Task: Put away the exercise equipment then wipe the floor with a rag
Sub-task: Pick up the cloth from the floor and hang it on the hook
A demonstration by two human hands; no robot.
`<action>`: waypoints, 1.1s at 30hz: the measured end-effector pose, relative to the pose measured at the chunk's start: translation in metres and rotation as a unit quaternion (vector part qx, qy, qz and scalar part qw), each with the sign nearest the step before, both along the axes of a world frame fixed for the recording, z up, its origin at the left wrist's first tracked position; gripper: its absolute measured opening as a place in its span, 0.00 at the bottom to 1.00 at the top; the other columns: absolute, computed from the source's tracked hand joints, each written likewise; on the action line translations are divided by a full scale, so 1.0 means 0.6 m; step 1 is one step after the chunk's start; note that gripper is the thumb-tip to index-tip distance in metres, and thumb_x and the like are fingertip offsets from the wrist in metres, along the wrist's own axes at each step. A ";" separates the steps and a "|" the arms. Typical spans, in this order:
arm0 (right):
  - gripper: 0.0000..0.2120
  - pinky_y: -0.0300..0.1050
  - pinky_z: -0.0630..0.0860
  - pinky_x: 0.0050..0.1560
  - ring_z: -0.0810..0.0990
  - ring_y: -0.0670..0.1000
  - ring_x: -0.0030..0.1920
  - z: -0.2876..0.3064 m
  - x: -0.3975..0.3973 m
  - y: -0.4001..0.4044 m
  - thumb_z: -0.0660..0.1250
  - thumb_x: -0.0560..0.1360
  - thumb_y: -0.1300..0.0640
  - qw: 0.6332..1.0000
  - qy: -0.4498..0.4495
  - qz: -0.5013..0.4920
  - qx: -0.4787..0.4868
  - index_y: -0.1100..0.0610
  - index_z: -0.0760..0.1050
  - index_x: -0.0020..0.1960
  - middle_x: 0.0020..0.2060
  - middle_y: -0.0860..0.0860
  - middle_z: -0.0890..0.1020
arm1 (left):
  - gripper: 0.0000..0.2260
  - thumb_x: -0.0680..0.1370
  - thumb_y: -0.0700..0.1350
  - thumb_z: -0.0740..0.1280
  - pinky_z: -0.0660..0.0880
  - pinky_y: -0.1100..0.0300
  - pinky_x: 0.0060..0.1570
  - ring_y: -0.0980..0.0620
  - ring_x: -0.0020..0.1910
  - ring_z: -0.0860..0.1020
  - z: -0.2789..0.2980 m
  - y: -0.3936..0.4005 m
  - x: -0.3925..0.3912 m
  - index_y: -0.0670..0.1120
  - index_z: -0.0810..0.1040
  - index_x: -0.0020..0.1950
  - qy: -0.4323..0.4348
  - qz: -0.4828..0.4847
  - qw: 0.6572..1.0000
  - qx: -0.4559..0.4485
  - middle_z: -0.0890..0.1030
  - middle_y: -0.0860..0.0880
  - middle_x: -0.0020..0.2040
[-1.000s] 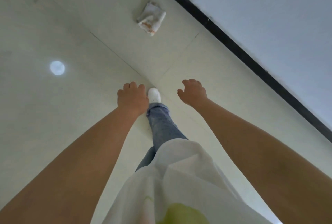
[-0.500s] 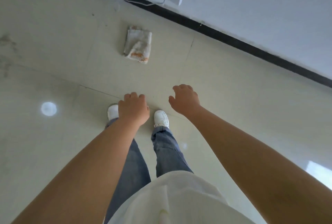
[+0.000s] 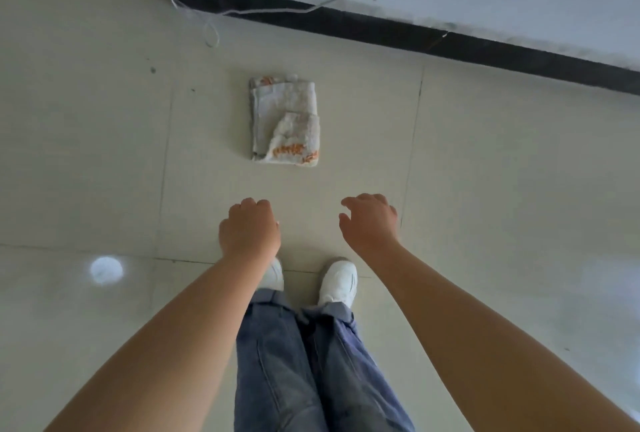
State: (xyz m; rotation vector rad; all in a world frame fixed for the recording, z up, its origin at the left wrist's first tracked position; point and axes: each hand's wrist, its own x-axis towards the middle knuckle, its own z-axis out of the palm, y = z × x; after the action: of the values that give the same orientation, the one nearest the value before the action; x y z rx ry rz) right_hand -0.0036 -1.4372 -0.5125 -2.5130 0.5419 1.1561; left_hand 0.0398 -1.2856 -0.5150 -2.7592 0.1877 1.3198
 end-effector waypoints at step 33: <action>0.09 0.34 0.61 0.43 0.73 0.54 0.57 0.077 0.033 -0.049 0.61 0.75 0.65 0.915 -0.192 -0.352 0.038 0.65 0.79 0.48 0.53 0.55 0.78 | 0.12 0.79 0.43 0.62 0.69 0.53 0.56 0.41 0.62 0.71 0.078 -0.081 0.114 0.39 0.79 0.57 -0.117 0.005 0.977 -0.179 0.74 0.39 0.60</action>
State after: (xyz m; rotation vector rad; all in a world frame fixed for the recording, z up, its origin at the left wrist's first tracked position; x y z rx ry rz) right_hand 0.0164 -1.4665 -0.4663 -2.0895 1.1283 0.3925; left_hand 0.1081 -1.3342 -0.4680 -3.1875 0.4364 1.0347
